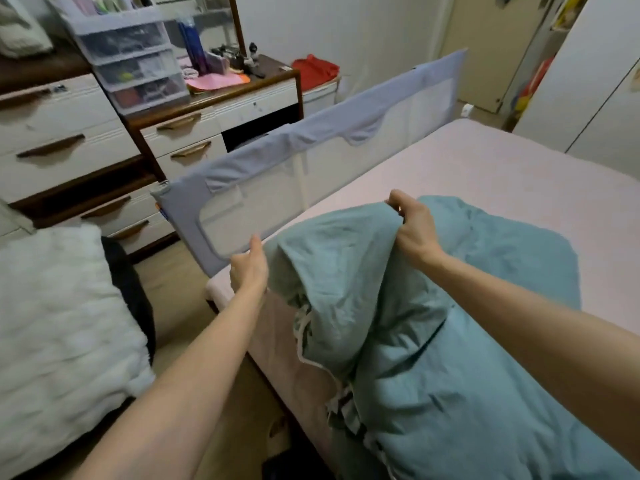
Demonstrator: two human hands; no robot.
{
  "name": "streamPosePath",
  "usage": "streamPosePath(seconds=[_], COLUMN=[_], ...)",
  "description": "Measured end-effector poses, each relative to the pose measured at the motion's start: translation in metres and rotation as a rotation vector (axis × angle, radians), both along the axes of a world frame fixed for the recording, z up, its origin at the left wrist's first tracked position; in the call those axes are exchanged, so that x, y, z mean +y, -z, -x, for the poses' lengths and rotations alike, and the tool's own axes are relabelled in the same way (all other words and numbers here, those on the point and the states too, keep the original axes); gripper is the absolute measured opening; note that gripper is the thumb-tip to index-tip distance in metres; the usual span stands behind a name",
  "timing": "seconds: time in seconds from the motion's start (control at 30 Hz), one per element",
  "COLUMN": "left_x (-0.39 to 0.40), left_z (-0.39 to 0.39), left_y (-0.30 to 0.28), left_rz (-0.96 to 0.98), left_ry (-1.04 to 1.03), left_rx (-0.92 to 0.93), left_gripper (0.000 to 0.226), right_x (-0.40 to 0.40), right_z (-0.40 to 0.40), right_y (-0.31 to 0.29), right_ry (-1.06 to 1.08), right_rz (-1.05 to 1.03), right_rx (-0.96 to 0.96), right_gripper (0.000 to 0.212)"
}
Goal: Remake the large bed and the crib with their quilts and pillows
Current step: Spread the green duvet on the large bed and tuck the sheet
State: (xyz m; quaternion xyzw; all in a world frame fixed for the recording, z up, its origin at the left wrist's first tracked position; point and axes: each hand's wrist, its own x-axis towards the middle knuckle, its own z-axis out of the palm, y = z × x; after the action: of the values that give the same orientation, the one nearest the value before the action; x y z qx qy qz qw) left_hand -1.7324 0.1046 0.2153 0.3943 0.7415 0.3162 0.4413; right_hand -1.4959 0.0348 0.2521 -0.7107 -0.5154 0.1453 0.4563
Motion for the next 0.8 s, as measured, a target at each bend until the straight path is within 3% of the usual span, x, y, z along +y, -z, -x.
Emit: streamPosePath(seconds=[0.07, 0.1, 0.13, 0.2, 0.23, 0.33, 0.37, 0.43, 0.5, 0.6, 0.67, 0.73, 0.8], left_x=[0.014, 0.019, 0.016, 0.019, 0.022, 0.112, 0.138, 0.185, 0.216, 0.227, 0.233, 0.225, 0.218], left_z=[-0.004, -0.009, -0.012, -0.014, -0.016, -0.021, -0.028, -0.032, -0.036, -0.043, -0.045, -0.045, -0.049], left_y=[0.013, 0.02, 0.024, 0.025, 0.015, 0.007, 0.004, -0.005, -0.018, -0.032, -0.035, -0.043, -0.045], left_rz=[0.358, 0.429, 0.398, 0.317, 0.33, 0.318, 0.315, 0.251, 0.118, -0.139, -0.3, -0.375, -0.414], left_ry=[-0.028, 0.018, 0.096, 0.202, 0.23, 0.335, 0.323, 0.345, 0.452, 0.74, 1.049, 1.321, 1.557], left_rx=[-0.358, -0.525, -0.597, -0.547, -0.554, -0.73, -0.769, -0.691, -0.545, -0.374, -0.289, -0.273, -0.225], left_gripper=[0.088, 0.085, 0.072, 0.033, 0.026, 0.036, 0.041, 0.039, 0.022, 0.032, 0.028, 0.027, 0.037], right_x=[0.013, 0.023, 0.027, 0.04, 0.042, 0.074, 0.075, 0.089, 0.11, 0.13, 0.148, 0.163, 0.173], right_z=[0.005, 0.009, 0.014, 0.029, 0.037, 0.056, 0.061, 0.074, 0.088, 0.07, 0.03, -0.009, -0.021], right_y=[-0.004, -0.005, -0.007, -0.003, -0.002, 0.019, 0.024, 0.039, 0.046, 0.042, 0.033, 0.022, 0.006], right_ry=[0.038, 0.041, 0.016, -0.074, -0.122, -0.195, -0.235, -0.335, -0.434, -0.512, -0.217, 0.126, 0.073], right_rz=[-0.065, -0.096, -0.105, -0.08, -0.036, 0.124, 0.166, 0.333, 0.613, 0.989, 0.919, 0.693, 0.592], right_rx=[0.021, 0.023, 0.029, 0.008, -0.025, -0.113, -0.155, -0.276, -0.375, -0.345, -0.245, -0.198, -0.113], right_gripper=[0.021, 0.025, 0.029, 0.032, 0.029, 0.011, 0.02, 0.031, 0.03, 0.037, 0.03, 0.032, 0.054])
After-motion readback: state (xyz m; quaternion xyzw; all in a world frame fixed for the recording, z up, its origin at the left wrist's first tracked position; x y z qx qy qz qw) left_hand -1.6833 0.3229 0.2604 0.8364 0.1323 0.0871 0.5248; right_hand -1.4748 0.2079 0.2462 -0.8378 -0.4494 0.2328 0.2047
